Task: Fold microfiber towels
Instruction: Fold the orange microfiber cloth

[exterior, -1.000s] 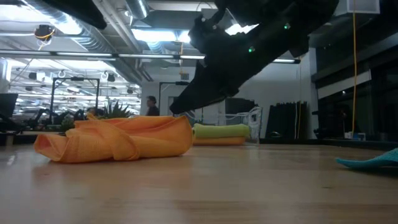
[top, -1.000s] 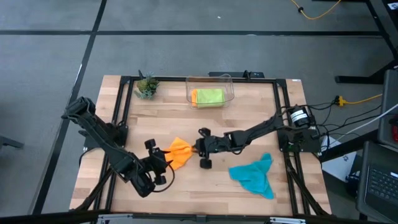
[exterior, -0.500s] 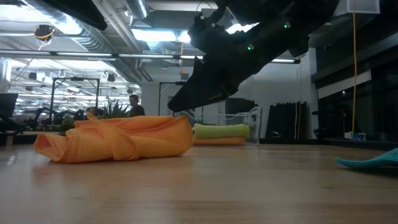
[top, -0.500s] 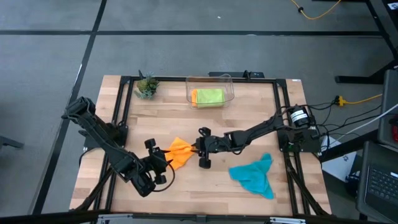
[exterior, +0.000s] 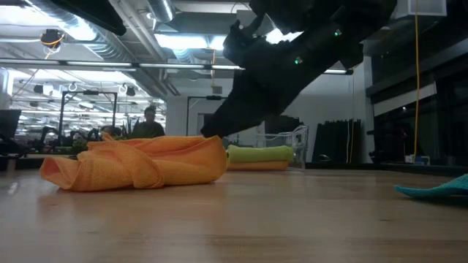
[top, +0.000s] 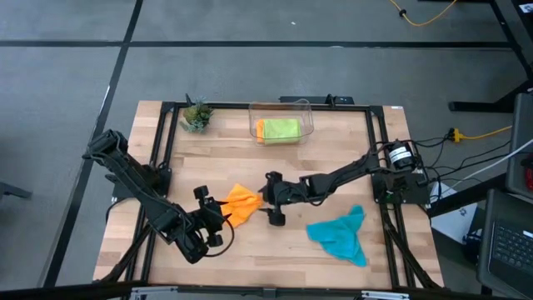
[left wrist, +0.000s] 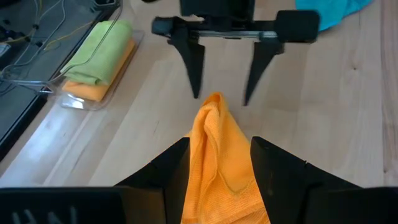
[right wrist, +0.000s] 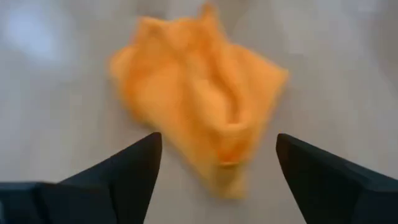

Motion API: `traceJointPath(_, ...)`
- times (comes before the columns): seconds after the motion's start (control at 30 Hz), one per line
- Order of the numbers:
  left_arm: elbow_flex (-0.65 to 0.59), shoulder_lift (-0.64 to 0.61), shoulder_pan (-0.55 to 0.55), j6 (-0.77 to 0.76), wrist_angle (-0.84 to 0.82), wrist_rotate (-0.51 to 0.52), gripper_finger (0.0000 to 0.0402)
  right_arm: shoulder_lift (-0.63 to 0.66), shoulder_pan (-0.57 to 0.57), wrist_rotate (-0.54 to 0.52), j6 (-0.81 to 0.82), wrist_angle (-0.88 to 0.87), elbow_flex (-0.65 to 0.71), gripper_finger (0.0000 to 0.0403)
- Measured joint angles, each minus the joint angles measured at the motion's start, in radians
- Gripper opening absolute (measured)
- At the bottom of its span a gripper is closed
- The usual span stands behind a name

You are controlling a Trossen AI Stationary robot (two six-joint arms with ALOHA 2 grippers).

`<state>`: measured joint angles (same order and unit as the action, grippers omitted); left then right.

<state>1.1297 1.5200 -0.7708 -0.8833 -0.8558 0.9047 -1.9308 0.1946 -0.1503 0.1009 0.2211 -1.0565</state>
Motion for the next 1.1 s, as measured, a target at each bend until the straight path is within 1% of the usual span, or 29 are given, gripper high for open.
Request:
traceJointPath(0.07,0.000,0.000,0.000,0.000,0.000,0.000,0.0164,0.000,-0.005,-0.059,0.001,-0.011,0.000,0.0318)
traceJointPath(0.1,0.000,0.000,0.000,0.000,0.000,0.000,0.0164,0.000,-0.012,-0.062,-0.001,-0.022,0.000,0.0318)
traceJointPath(0.23,0.001,0.000,0.000,0.000,0.000,0.000,0.0164,-0.017,-0.024,-0.022,0.001,-0.014,-0.001,0.0319)
traceJointPath(0.4,0.001,0.000,0.002,0.000,0.004,0.001,0.0164,-0.062,-0.021,-0.010,0.003,0.029,0.000,0.0317)
traceJointPath(0.5,0.001,0.000,0.003,0.000,0.004,0.001,0.0164,-0.058,-0.021,-0.014,0.024,0.056,0.000,0.0301)
traceJointPath(0.57,0.001,0.000,0.003,0.001,0.004,0.002,0.0164,-0.055,-0.020,-0.013,0.026,0.054,0.000,0.0277)
traceJointPath(0.67,0.001,0.000,0.005,0.001,0.004,0.002,0.0164,-0.054,-0.020,-0.013,0.050,0.043,0.000,0.0220)
traceJointPath(0.77,0.001,0.000,0.005,0.001,0.003,0.003,0.0164,-0.054,-0.019,-0.013,0.077,0.041,0.000,0.0140)
traceJointPath(0.87,0.001,0.000,0.006,0.001,0.003,0.003,0.0164,-0.051,-0.019,-0.005,0.085,0.061,-0.001,0.0041)
traceJointPath(0.9,0.001,0.000,0.006,0.002,0.003,0.003,0.0164,-0.046,-0.019,0.007,0.082,0.058,-0.005,0.0022)
traceJointPath(1.0,0.001,0.000,0.006,0.002,0.003,0.003,0.0164,-0.018,-0.015,0.028,0.075,0.042,-0.046,0.0014)
traceJointPath(1.1,0.001,0.000,0.006,0.002,0.003,0.003,0.0164,0.036,-0.007,0.040,0.016,-0.050,-0.109,0.0007)
